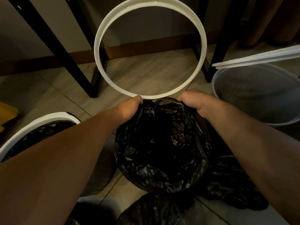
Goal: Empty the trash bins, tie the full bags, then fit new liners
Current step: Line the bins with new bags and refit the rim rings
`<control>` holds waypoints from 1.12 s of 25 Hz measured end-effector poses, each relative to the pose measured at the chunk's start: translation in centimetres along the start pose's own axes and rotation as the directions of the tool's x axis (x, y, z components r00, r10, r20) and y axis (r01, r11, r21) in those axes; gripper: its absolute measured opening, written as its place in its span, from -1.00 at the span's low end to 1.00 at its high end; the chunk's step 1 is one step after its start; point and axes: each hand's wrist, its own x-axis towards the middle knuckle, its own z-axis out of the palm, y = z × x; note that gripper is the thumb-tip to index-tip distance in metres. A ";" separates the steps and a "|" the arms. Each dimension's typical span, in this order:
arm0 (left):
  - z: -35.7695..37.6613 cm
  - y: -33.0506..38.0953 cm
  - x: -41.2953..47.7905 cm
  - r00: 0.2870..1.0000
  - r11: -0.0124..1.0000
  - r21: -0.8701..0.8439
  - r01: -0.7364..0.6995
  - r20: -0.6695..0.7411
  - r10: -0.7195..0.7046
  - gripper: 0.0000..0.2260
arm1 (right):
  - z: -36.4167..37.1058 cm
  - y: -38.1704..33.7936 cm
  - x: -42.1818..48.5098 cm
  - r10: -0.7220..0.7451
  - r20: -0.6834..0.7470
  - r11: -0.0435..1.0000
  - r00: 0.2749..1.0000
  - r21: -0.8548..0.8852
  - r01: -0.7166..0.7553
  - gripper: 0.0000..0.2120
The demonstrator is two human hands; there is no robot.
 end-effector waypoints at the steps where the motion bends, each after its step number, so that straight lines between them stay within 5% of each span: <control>1: -0.1 -0.1 -0.2 1.000 1.000 -0.001 -0.017 0.000 0.017 -0.70 | 0.0 0.2 0.0 0.007 0.018 1.000 1.000 0.014 -0.007 -0.87; 7: -1.1 -5.7 -3.8 0.984 0.975 -0.147 -0.169 -0.087 0.157 -0.78 | -0.8 2.7 -1.7 -0.117 0.004 0.987 0.993 0.109 0.115 -0.73; 14: 2.2 -13.1 -10.6 0.880 0.845 -0.467 -0.262 -0.475 0.010 -0.74 | -2.4 8.8 -6.7 -0.128 -0.032 0.896 0.991 0.426 0.129 -0.89; 19: 3.5 -14.8 -10.9 0.900 0.809 -0.528 -0.257 -0.435 0.002 -0.81 | -2.2 9.9 -7.9 -0.194 -0.166 0.849 0.967 0.466 0.250 -0.72; 23: 2.8 -14.6 -9.9 0.904 0.785 -0.570 -0.244 -0.426 -0.028 -0.86 | -1.4 10.3 -7.7 -0.080 -0.150 0.866 0.986 0.479 0.143 -0.87; 28: 3.6 -14.9 -10.0 0.940 0.798 -0.587 -0.133 -0.331 -0.088 -0.76 | -0.1 10.4 -8.3 0.039 -0.082 0.836 0.996 0.548 0.013 -0.80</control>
